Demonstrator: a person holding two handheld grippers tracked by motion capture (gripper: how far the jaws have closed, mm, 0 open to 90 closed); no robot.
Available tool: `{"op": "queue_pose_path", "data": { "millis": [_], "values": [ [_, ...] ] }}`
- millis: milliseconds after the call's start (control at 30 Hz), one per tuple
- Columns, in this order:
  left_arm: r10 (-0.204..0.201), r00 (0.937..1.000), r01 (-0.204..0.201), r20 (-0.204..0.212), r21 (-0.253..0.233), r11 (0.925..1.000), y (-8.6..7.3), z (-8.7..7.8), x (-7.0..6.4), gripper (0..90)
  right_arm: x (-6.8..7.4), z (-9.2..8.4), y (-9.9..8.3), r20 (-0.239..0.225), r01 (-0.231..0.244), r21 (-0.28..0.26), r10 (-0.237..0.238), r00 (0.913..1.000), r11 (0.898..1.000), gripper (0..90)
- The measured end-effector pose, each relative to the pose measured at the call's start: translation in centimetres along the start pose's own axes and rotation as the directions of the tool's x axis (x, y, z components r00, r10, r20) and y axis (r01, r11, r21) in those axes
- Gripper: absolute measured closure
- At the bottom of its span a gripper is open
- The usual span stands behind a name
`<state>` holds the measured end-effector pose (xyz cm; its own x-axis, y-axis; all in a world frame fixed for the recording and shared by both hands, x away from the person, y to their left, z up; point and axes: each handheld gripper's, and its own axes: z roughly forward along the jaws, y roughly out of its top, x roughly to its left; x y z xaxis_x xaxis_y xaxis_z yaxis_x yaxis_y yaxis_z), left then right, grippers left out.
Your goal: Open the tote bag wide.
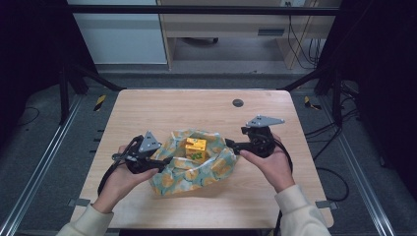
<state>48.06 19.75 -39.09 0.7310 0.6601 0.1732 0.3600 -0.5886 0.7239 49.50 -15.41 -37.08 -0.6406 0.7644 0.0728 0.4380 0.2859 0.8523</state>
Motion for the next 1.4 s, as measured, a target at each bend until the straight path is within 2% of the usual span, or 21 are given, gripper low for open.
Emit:
{"op": "queue_pose_path", "data": {
  "millis": [67, 200, 300, 467, 533, 667, 767, 833, 900, 1100, 1233, 1400],
  "values": [
    [-0.020, 0.9998, 0.020, -0.001, 0.006, 0.9998, 0.2, 0.5, 0.7, 37.8, 0.5, -0.3, -0.7, -0.014, 0.001, 0.004, -0.001, 0.9999, 1.000, 24.4],
    [-0.024, 0.9997, 0.024, 0.009, 0.027, 0.9994, 0.3, 1.7, 1.6, 37.4, 1.3, -0.6, -2.1, -0.033, 0.008, 0.011, -0.008, 0.9994, 1.000, 23.3],
    [-0.024, 0.9997, 0.024, 0.009, 0.050, 0.9985, 0.3, 2.8, 2.1, 37.1, 1.6, 0.0, -3.0, -0.048, 0.002, 0.029, -0.001, 0.9989, 1.000, 22.6],
    [-0.031, 0.9988, 0.026, 0.039, 0.110, 0.9936, 0.2, 5.5, 2.5, 36.9, 2.3, 1.3, -4.4, -0.077, -0.001, 0.069, 0.007, 0.9970, 0.998, 24.3],
    [-0.027, 0.9984, 0.021, 0.049, 0.121, 0.9924, 0.2, 6.2, 2.4, 40.9, 2.4, 1.7, -4.8, -0.087, 0.007, 0.077, 0.000, 0.9962, 0.997, 29.9],
    [-0.027, 0.9983, 0.020, 0.051, 0.136, 0.9905, 0.3, 7.2, 2.4, 61.1, 2.7, 2.3, -5.4, -0.109, 0.043, 0.098, -0.032, 0.9935, 0.994, 57.0],
    [-0.047, 0.9979, 0.040, 0.044, 0.138, 0.9897, 0.3, 7.6, 2.7, 76.6, 2.8, 2.5, -5.5, -0.128, 0.065, 0.097, -0.052, 0.9904, 0.993, 74.2],
    [-0.056, 0.9975, 0.050, 0.044, 0.129, 0.9904, 0.4, 7.5, 2.8, 82.7, 2.9, 2.4, -5.5, -0.138, 0.074, 0.095, -0.061, 0.9886, 0.993, 84.2],
    [-0.059, 0.9979, 0.056, 0.026, 0.103, 0.9931, 0.6, 7.0, 3.0, 85.3, 3.0, 2.3, -5.5, -0.150, 0.085, 0.091, -0.071, 0.9862, 0.992, 89.5],
    [-0.095, 0.9952, 0.095, -0.024, 0.027, 0.9951, 0.9, 5.3, 4.1, 87.2, 2.7, 0.4, -5.6, -0.153, 0.107, 0.082, -0.093, 0.9838, 0.991, 90.0],
    [-0.099, 0.9946, 0.100, -0.031, 0.035, 0.9944, 0.5, 5.5, 4.6, 87.3, 2.1, -0.4, -6.7, -0.145, 0.108, 0.103, -0.092, 0.9852, 0.989, 90.0],
    [-0.110, 0.9937, 0.111, -0.022, 0.045, 0.9928, -0.1, 6.4, 4.7, 86.8, 1.3, 0.0, -8.3, -0.141, 0.090, 0.137, -0.070, 0.9876, 0.986, 90.0]
  ]
}}
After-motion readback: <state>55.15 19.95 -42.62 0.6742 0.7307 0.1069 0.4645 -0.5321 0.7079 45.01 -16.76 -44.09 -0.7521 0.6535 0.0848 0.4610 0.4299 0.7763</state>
